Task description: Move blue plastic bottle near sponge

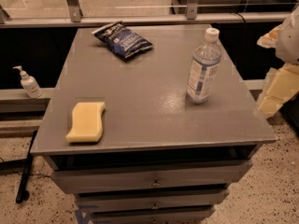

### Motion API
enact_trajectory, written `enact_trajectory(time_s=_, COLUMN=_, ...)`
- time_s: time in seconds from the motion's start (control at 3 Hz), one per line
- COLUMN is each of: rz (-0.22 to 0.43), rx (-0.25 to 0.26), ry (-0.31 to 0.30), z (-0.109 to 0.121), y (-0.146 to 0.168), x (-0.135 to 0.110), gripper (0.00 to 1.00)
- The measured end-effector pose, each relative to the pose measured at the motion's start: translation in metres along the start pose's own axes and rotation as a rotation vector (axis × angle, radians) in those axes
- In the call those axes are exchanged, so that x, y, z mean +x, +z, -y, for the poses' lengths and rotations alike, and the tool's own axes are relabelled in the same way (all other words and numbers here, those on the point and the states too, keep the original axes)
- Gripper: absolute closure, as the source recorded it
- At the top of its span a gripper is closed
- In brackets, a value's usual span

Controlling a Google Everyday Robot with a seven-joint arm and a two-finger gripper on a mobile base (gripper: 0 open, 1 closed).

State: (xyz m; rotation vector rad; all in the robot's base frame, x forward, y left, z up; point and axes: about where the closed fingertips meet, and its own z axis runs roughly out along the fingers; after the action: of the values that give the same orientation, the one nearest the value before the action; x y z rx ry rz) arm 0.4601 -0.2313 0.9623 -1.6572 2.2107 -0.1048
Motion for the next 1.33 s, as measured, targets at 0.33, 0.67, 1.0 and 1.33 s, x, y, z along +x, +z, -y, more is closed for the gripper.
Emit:
enact_trajectory(time_s=0.33, rz=0.080, rx=0.066, ry=0.057, z=0.043, y=0.035, x=0.020, gripper=0.00)
enact_trajectory(time_s=0.67, rz=0.197, rx=0.108, ry=0.109, z=0.077, y=0.062, x=0.025, gripper=0.00)
enact_trajectory(time_s=1.0, rz=0.434, rx=0.062, ry=0.241, z=0.098, y=0.097, x=0.005, gripper=0.00)
enact_trajectory(time_s=1.33, rz=0.614, rx=-0.023, ry=0.311, z=0.091, y=0.105, x=-0.022, gripper=0.00)
